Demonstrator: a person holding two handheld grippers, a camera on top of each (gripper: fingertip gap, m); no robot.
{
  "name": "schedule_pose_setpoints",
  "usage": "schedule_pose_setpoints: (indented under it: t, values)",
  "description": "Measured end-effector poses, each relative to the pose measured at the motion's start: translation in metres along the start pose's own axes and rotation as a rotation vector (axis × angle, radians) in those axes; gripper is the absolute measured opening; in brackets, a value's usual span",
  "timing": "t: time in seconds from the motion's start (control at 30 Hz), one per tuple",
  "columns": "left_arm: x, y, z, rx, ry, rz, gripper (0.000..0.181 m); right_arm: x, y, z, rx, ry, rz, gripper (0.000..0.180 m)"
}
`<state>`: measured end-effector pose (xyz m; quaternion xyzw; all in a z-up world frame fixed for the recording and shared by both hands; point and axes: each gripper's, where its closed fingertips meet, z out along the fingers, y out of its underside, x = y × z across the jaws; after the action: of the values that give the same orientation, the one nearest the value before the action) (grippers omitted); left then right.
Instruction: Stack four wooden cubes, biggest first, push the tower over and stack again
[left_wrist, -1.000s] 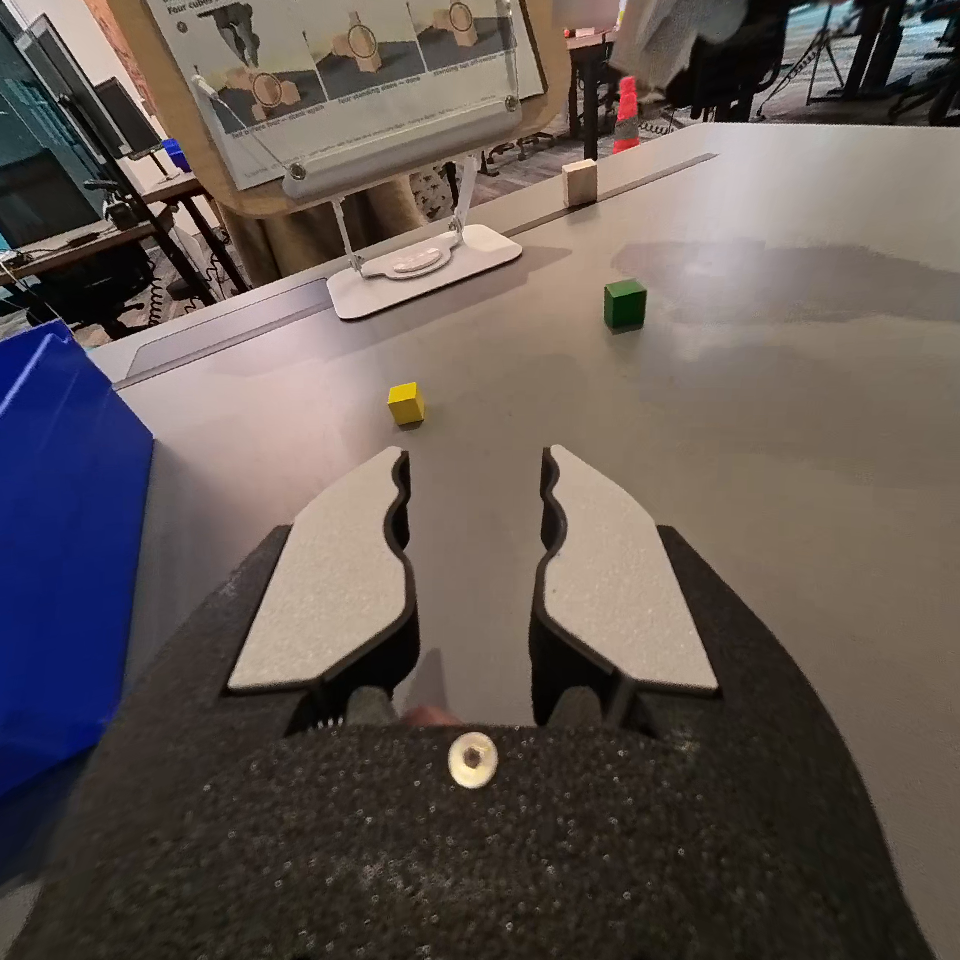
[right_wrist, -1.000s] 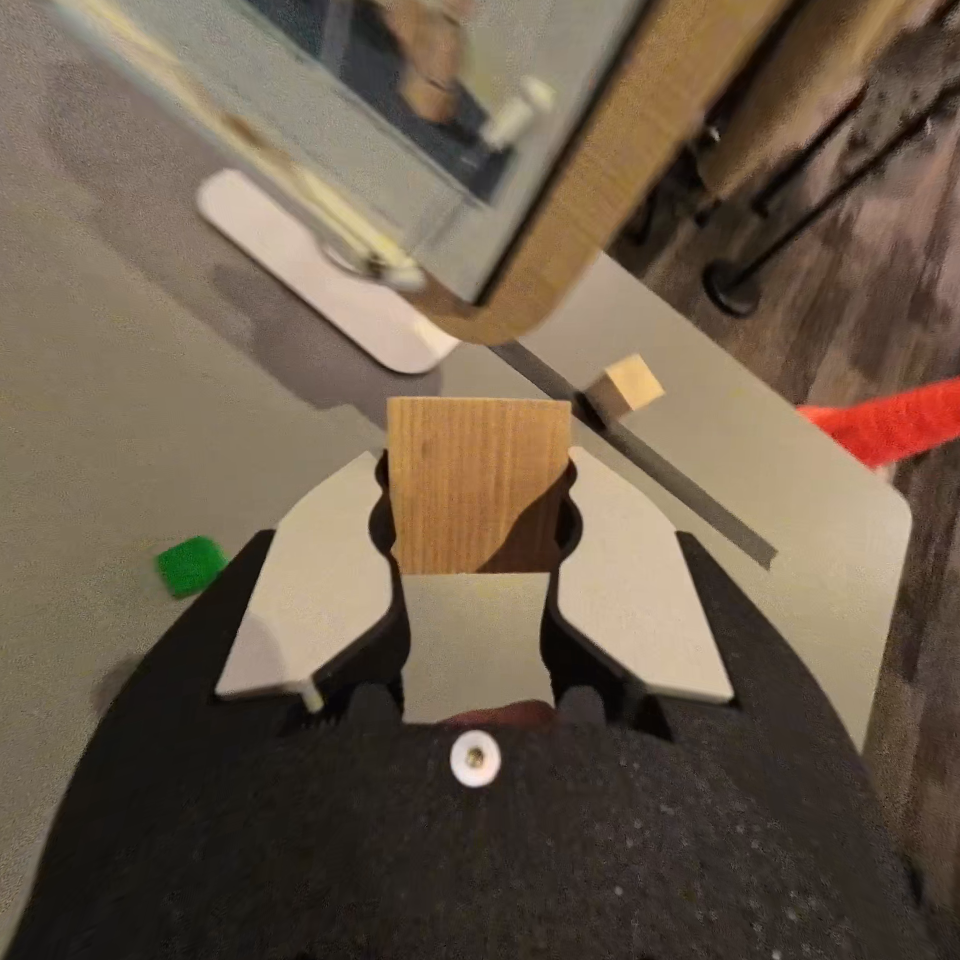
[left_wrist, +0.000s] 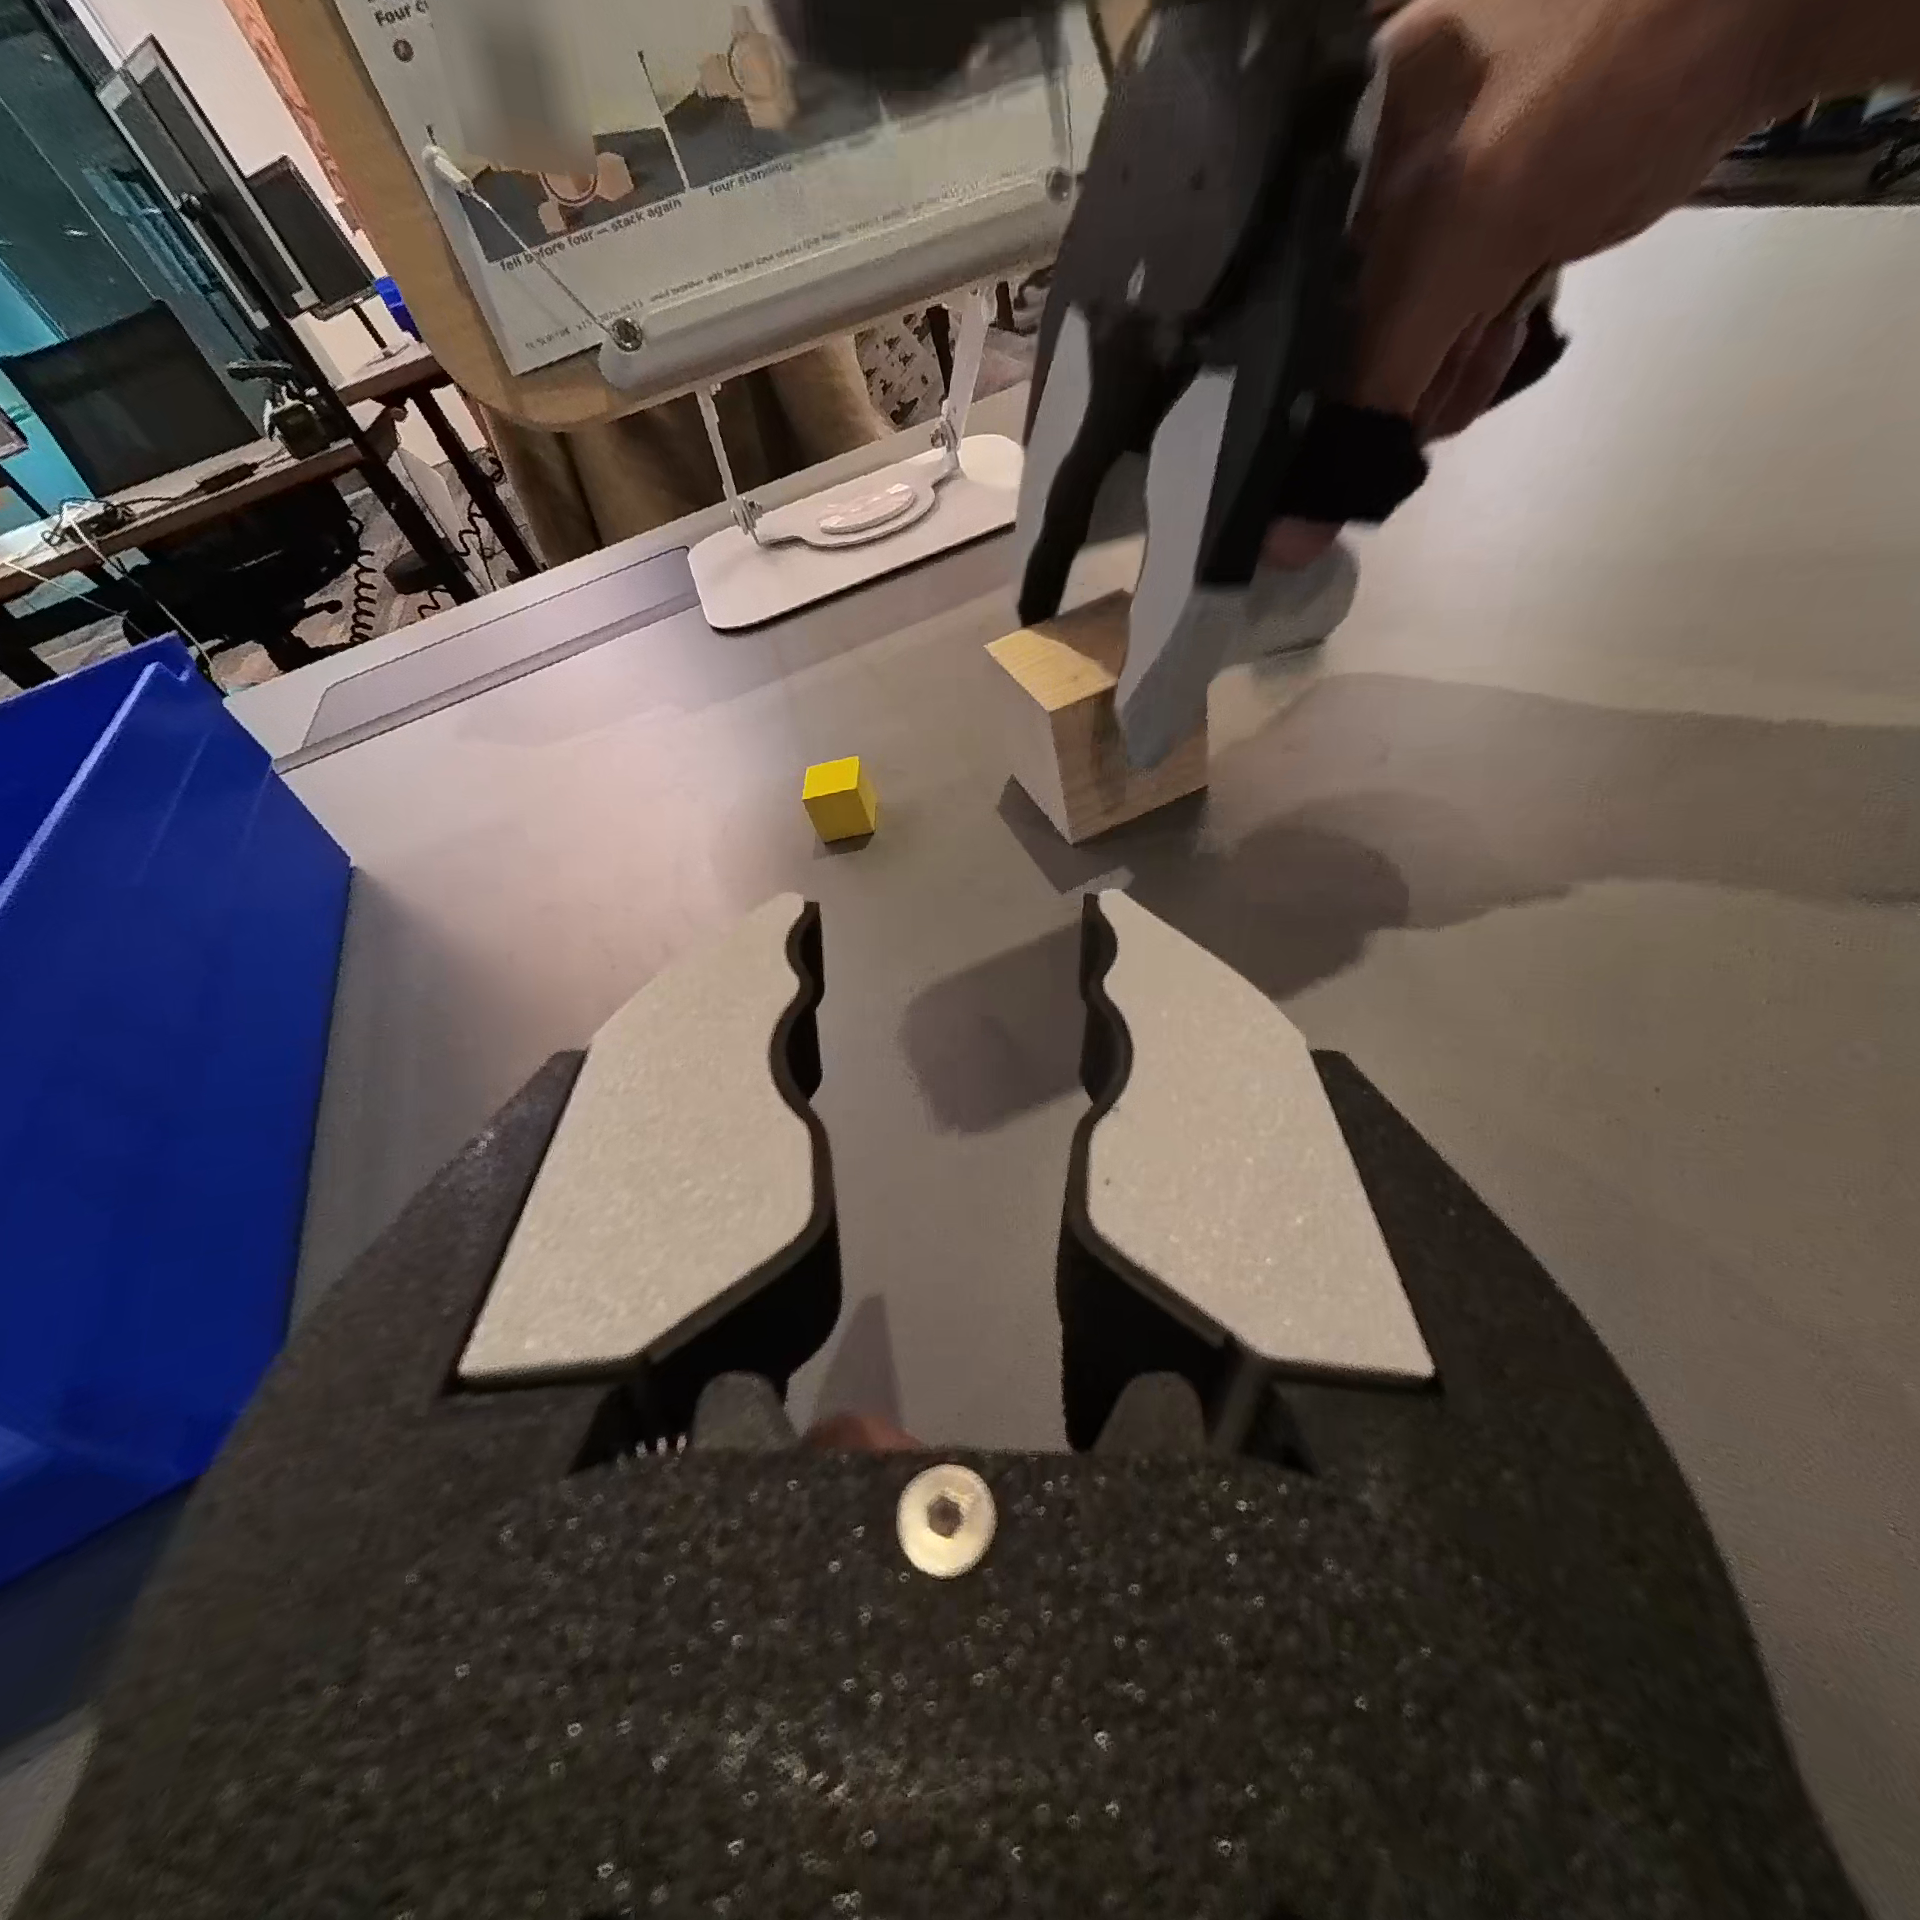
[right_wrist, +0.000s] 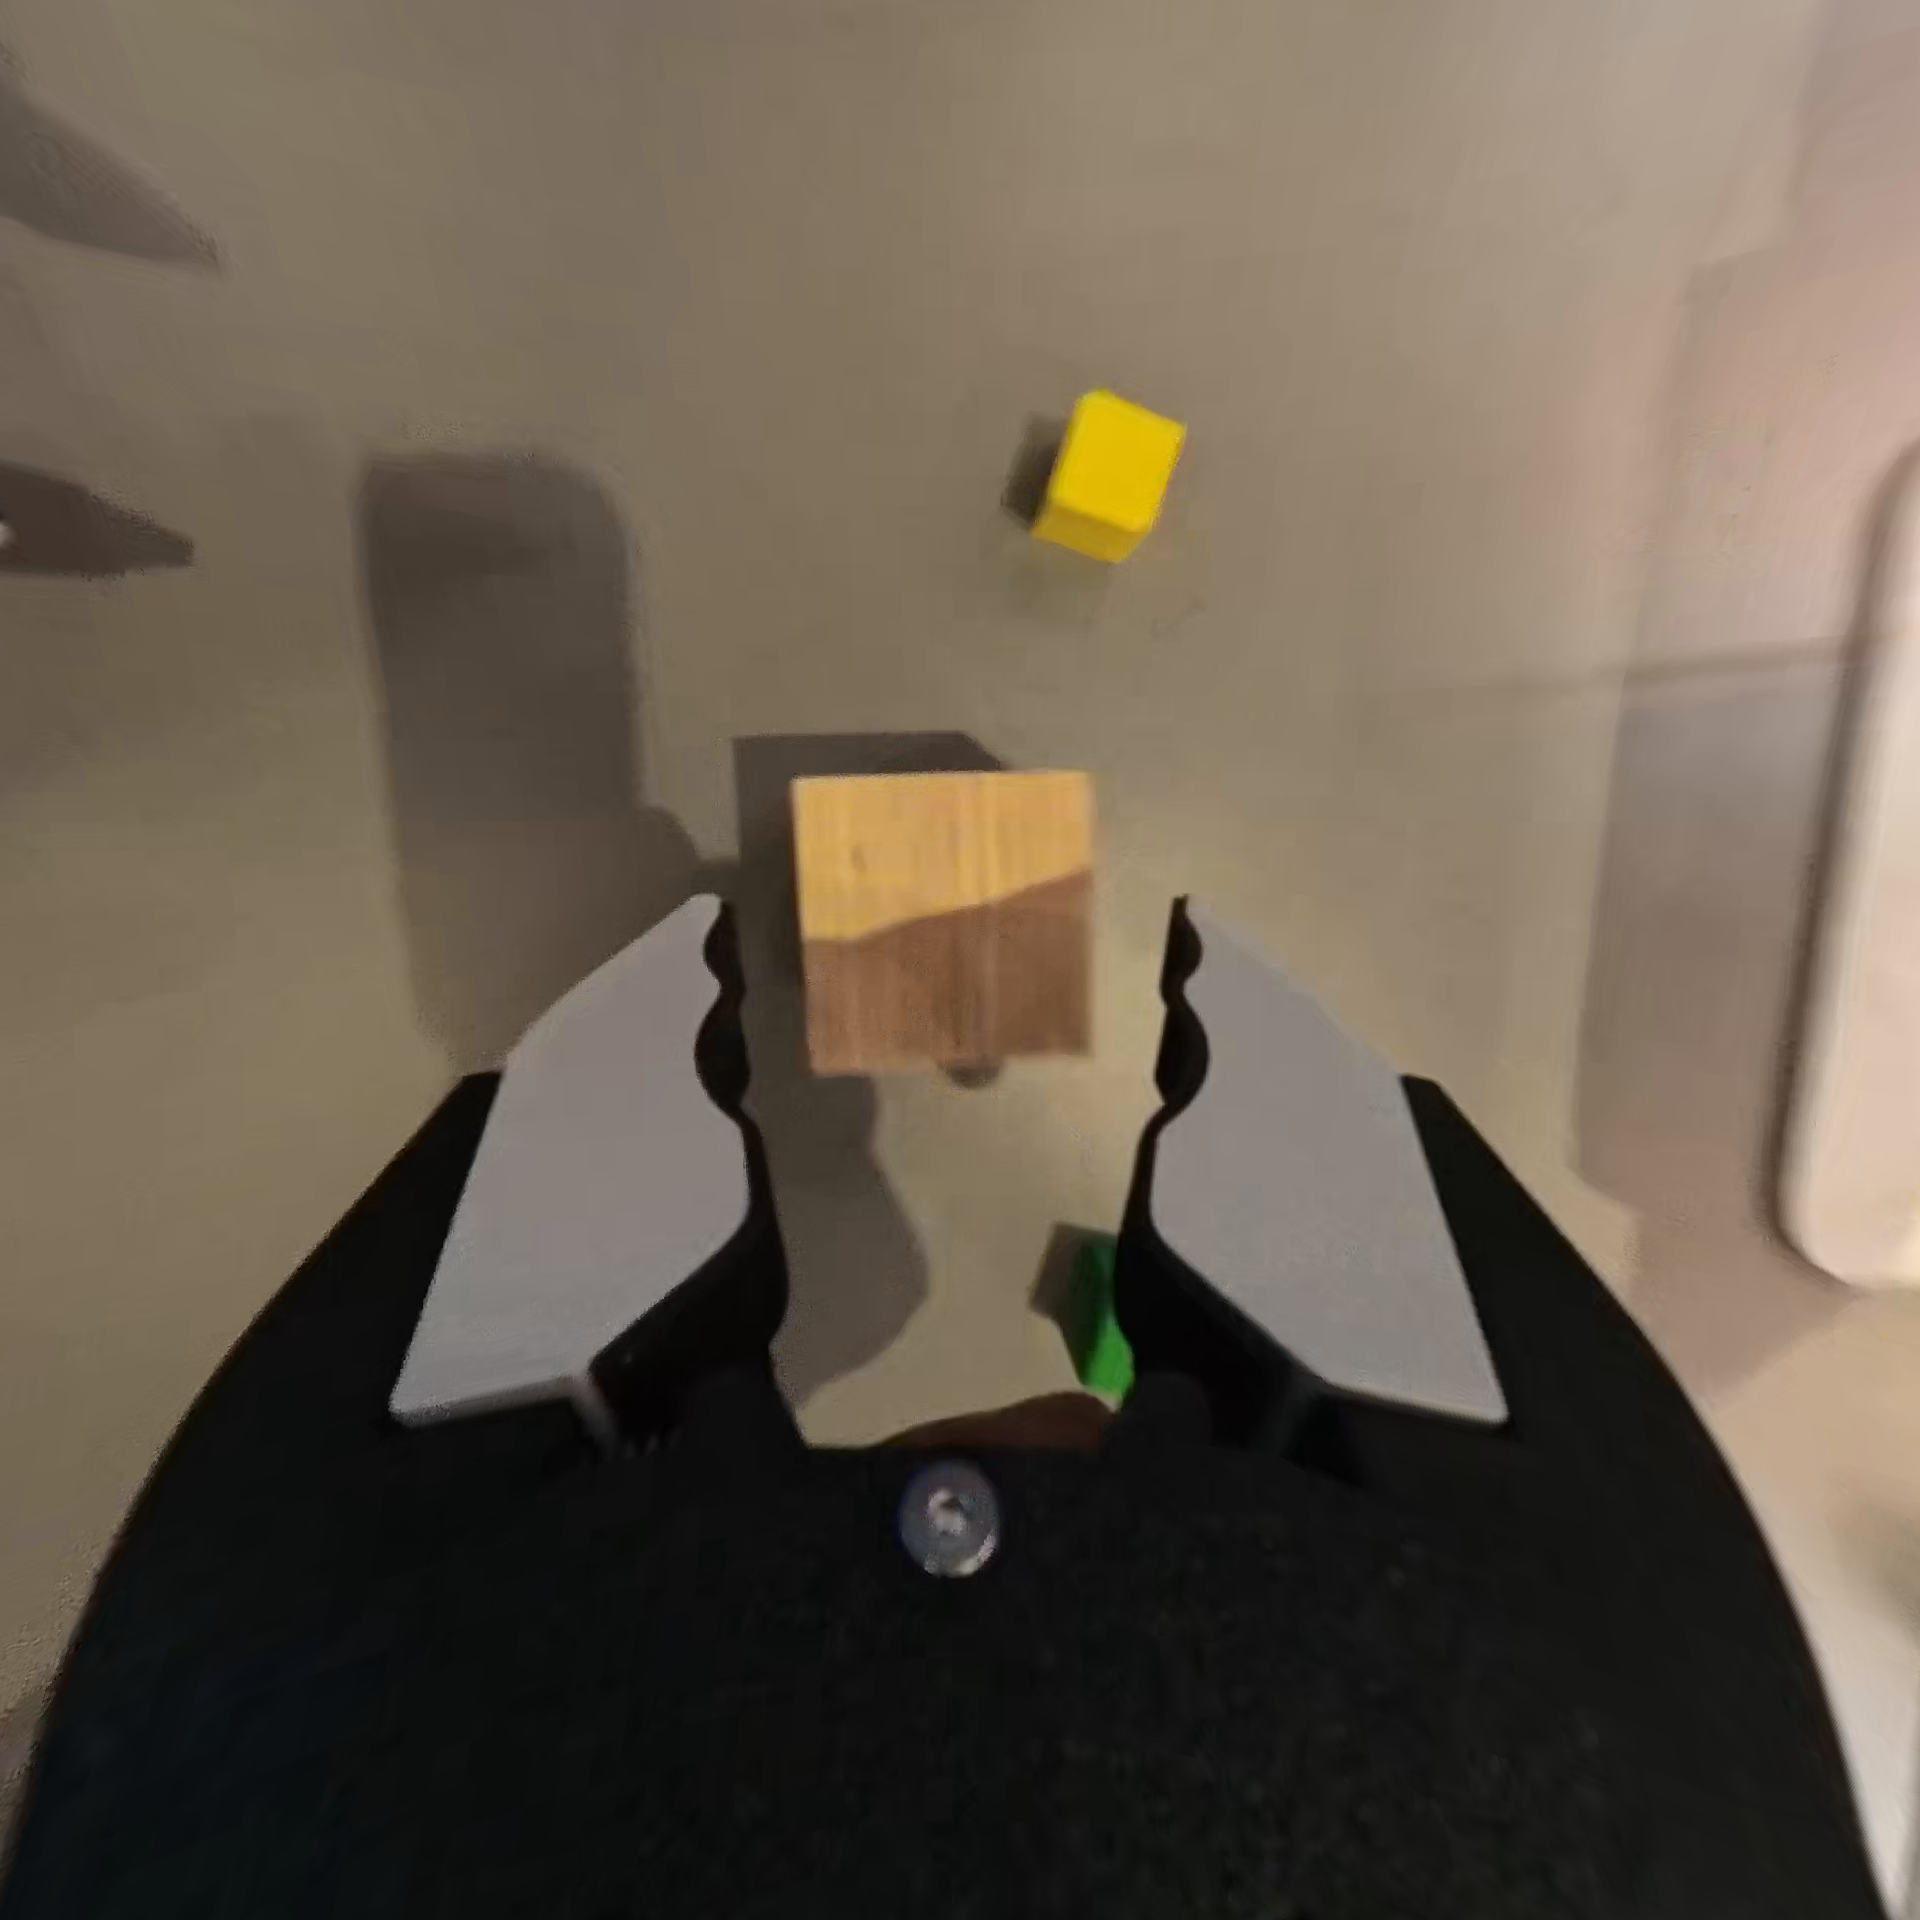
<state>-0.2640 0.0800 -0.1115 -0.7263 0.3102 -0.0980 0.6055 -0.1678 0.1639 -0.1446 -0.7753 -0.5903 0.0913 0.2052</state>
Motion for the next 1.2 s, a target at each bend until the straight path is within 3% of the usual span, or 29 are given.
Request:
schedule_pose_setpoints:
  t: [0.13, 0.2, 0.27, 0.4, 0.73, 0.9, 1.0, 1.1, 1.2]
  values:
    - [0.0, 0.0, 0.0, 0.002, 0.011, -0.012, 0.047, 0.057, 0.011, -0.11, 0.334, 0.301, 0.121, 0.068]
    - [0.0, -0.001, -0.001, 0.006, 0.015, -0.015, 0.047, 0.109, 0.055, -0.159, 0.407, 0.476, 0.242, 0.063]
    - [0.001, -0.001, -0.001, 0.007, 0.015, -0.01, 0.047, 0.158, 0.11, -0.179, 0.37, 0.558, 0.357, 0.066]
    - [0.002, -0.001, -0.002, 0.009, 0.014, 0.004, 0.047, 0.232, 0.19, -0.162, 0.167, 0.545, 0.432, 0.069]
    - [0.005, -0.003, -0.005, 0.032, 0.027, 0.023, 0.047, 0.334, 0.239, -0.075, -0.149, 0.349, 0.298, 0.068]
    - [0.005, -0.005, -0.007, 0.045, 0.021, 0.03, 0.046, 0.349, 0.239, -0.052, -0.119, 0.26, 0.337, 0.063]
    - [0.005, -0.005, -0.007, 0.051, 0.012, 0.04, 0.045, 0.351, 0.25, -0.045, -0.136, 0.237, 0.321, 0.046]
    - [0.006, -0.006, -0.008, 0.056, 0.001, 0.06, 0.044, 0.35, 0.248, -0.053, -0.078, 0.225, 0.377, 0.045]
    - [0.007, -0.007, -0.009, 0.067, -0.01, 0.083, 0.043, 0.344, 0.242, -0.085, 0.047, 0.289, 0.403, 0.046]
